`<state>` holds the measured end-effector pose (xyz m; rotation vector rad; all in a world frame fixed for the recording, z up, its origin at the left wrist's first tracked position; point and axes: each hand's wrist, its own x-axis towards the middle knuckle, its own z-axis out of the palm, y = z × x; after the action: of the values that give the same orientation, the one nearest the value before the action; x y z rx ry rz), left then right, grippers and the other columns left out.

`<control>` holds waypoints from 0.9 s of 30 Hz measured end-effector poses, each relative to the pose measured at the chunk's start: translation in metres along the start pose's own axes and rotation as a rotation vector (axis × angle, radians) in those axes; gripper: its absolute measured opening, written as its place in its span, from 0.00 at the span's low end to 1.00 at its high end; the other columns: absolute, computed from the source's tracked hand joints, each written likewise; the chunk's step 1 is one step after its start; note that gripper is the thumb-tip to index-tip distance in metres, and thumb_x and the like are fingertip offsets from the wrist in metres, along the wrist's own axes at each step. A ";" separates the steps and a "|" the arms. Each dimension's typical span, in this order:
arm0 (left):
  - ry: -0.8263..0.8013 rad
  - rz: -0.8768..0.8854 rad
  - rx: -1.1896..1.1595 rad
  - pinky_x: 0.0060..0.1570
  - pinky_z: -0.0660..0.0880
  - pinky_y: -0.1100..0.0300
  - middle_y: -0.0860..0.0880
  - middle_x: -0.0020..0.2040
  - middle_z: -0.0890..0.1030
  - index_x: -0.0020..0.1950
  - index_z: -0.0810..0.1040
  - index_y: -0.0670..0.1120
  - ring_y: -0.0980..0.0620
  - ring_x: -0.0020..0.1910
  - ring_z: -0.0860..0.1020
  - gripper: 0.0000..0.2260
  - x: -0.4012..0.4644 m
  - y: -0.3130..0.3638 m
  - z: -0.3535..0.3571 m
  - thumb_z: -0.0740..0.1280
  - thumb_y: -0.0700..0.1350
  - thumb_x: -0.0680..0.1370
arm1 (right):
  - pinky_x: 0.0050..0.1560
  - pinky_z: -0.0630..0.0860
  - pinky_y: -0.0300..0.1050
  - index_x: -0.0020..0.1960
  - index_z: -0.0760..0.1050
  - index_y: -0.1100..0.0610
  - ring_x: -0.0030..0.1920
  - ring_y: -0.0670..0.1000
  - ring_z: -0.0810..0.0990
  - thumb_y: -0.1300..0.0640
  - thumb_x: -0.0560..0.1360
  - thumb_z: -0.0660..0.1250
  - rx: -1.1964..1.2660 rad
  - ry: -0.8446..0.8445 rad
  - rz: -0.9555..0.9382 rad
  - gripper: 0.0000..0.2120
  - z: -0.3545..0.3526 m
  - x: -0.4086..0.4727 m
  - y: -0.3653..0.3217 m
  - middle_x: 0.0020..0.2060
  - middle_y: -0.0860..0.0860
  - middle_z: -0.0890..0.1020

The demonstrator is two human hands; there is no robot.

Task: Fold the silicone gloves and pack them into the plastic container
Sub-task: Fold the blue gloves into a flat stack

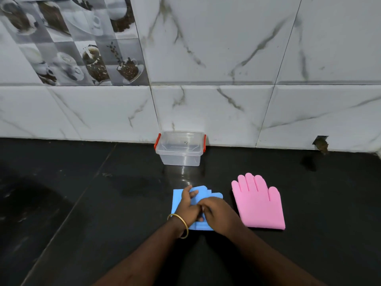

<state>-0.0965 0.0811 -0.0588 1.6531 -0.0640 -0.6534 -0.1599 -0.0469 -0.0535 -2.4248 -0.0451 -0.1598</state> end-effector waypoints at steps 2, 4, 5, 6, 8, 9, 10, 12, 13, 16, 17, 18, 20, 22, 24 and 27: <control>0.058 0.030 0.067 0.33 0.78 0.57 0.51 0.64 0.74 0.64 0.71 0.52 0.48 0.37 0.79 0.25 -0.003 0.003 -0.006 0.66 0.29 0.73 | 0.56 0.71 0.40 0.54 0.81 0.55 0.54 0.48 0.79 0.60 0.76 0.60 -0.066 -0.068 0.013 0.12 0.005 -0.004 0.011 0.51 0.48 0.84; 0.235 0.124 0.303 0.46 0.78 0.58 0.52 0.58 0.78 0.56 0.77 0.50 0.48 0.51 0.81 0.16 -0.002 0.005 -0.016 0.70 0.33 0.72 | 0.62 0.66 0.36 0.59 0.80 0.54 0.60 0.45 0.77 0.58 0.77 0.61 -0.080 -0.065 0.029 0.14 0.008 -0.006 0.016 0.57 0.46 0.82; 0.345 0.147 0.419 0.52 0.76 0.59 0.51 0.56 0.79 0.55 0.78 0.48 0.48 0.55 0.79 0.14 -0.001 0.005 -0.023 0.72 0.36 0.71 | 0.63 0.65 0.35 0.60 0.80 0.53 0.61 0.44 0.76 0.57 0.77 0.62 -0.079 -0.067 0.030 0.14 0.008 -0.007 0.017 0.58 0.45 0.82; 0.443 0.133 0.514 0.55 0.75 0.58 0.49 0.55 0.80 0.56 0.79 0.47 0.47 0.56 0.79 0.15 0.000 0.005 -0.029 0.73 0.40 0.70 | 0.63 0.64 0.34 0.59 0.80 0.53 0.61 0.44 0.77 0.57 0.77 0.62 -0.071 -0.075 0.032 0.13 0.008 -0.007 0.018 0.58 0.45 0.82; 0.516 -0.005 0.595 0.57 0.75 0.56 0.45 0.57 0.80 0.60 0.77 0.44 0.44 0.56 0.79 0.21 0.003 0.003 -0.039 0.76 0.45 0.69 | 0.62 0.63 0.31 0.58 0.81 0.55 0.60 0.45 0.77 0.58 0.77 0.63 -0.048 -0.085 0.044 0.12 0.008 -0.006 0.016 0.57 0.46 0.82; 0.494 -0.093 0.564 0.56 0.75 0.55 0.44 0.58 0.79 0.61 0.76 0.42 0.43 0.56 0.79 0.23 0.005 0.002 -0.041 0.76 0.45 0.69 | 0.62 0.62 0.30 0.58 0.81 0.55 0.60 0.45 0.77 0.58 0.77 0.64 -0.037 -0.088 0.056 0.12 0.007 -0.006 0.016 0.57 0.46 0.82; 0.460 -0.166 0.499 0.54 0.76 0.55 0.42 0.58 0.79 0.62 0.75 0.40 0.43 0.55 0.79 0.24 0.007 0.001 -0.041 0.77 0.44 0.69 | 0.61 0.61 0.28 0.58 0.81 0.55 0.60 0.44 0.77 0.58 0.77 0.64 -0.025 -0.088 0.067 0.12 0.006 -0.007 0.015 0.57 0.46 0.82; 0.408 -0.257 0.344 0.46 0.76 0.55 0.40 0.55 0.81 0.61 0.76 0.36 0.43 0.50 0.81 0.24 0.009 0.004 -0.041 0.77 0.41 0.69 | 0.59 0.58 0.23 0.58 0.81 0.56 0.59 0.43 0.77 0.59 0.77 0.65 -0.001 -0.085 0.085 0.11 0.004 -0.010 0.014 0.57 0.46 0.82; 0.384 -0.285 0.279 0.42 0.76 0.56 0.40 0.50 0.83 0.59 0.78 0.34 0.43 0.45 0.82 0.22 0.010 0.007 -0.041 0.78 0.39 0.68 | 0.58 0.57 0.22 0.58 0.81 0.56 0.59 0.43 0.77 0.59 0.77 0.65 0.013 -0.087 0.089 0.11 0.004 -0.011 0.013 0.57 0.46 0.82; 0.308 -0.314 0.164 0.31 0.75 0.59 0.43 0.37 0.83 0.52 0.81 0.33 0.46 0.34 0.81 0.16 0.010 0.017 -0.044 0.77 0.33 0.65 | 0.62 0.62 0.26 0.58 0.81 0.56 0.60 0.44 0.77 0.60 0.77 0.65 0.061 -0.106 0.115 0.12 0.001 -0.011 0.014 0.57 0.47 0.82; 0.285 -0.305 0.149 0.33 0.76 0.58 0.43 0.39 0.83 0.51 0.81 0.35 0.44 0.35 0.81 0.16 0.011 0.021 -0.045 0.77 0.31 0.64 | 0.63 0.65 0.29 0.59 0.81 0.56 0.60 0.44 0.77 0.60 0.77 0.66 0.077 -0.109 0.130 0.12 0.001 -0.012 0.016 0.57 0.47 0.82; 0.269 -0.285 0.156 0.36 0.78 0.56 0.42 0.41 0.83 0.50 0.80 0.37 0.43 0.38 0.82 0.16 0.011 0.025 -0.044 0.76 0.31 0.64 | 0.63 0.67 0.31 0.59 0.80 0.56 0.60 0.44 0.77 0.61 0.77 0.66 0.100 -0.111 0.147 0.12 0.001 -0.012 0.016 0.57 0.48 0.81; 0.241 -0.217 0.199 0.37 0.78 0.56 0.42 0.43 0.83 0.45 0.79 0.41 0.43 0.39 0.81 0.14 0.009 0.034 -0.040 0.76 0.31 0.63 | 0.62 0.70 0.32 0.60 0.80 0.57 0.58 0.44 0.78 0.61 0.78 0.65 0.172 -0.107 0.221 0.12 0.000 -0.013 0.015 0.57 0.48 0.81; 0.212 -0.095 0.216 0.31 0.75 0.62 0.46 0.38 0.82 0.40 0.78 0.45 0.49 0.34 0.79 0.13 0.008 0.044 -0.034 0.75 0.31 0.63 | 0.55 0.73 0.34 0.56 0.81 0.59 0.53 0.46 0.80 0.58 0.79 0.63 0.321 -0.082 0.368 0.11 -0.007 -0.007 0.003 0.52 0.50 0.83; 0.198 0.096 0.266 0.29 0.73 0.66 0.51 0.34 0.79 0.37 0.77 0.47 0.53 0.32 0.76 0.13 0.003 0.058 -0.026 0.73 0.30 0.64 | 0.48 0.72 0.39 0.53 0.81 0.62 0.48 0.52 0.81 0.52 0.81 0.62 0.628 0.000 0.580 0.15 -0.022 0.006 -0.015 0.46 0.54 0.83; 0.133 0.478 0.402 0.35 0.72 0.69 0.54 0.34 0.78 0.36 0.78 0.51 0.57 0.35 0.75 0.14 -0.012 0.080 -0.023 0.69 0.31 0.63 | 0.53 0.74 0.45 0.56 0.80 0.61 0.51 0.51 0.80 0.34 0.79 0.54 0.952 0.045 0.817 0.31 -0.048 0.020 -0.038 0.50 0.53 0.83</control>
<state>-0.0702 0.0903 0.0206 1.9669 -0.5061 -0.1676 -0.1475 -0.0491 0.0098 -1.3417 0.7142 0.1574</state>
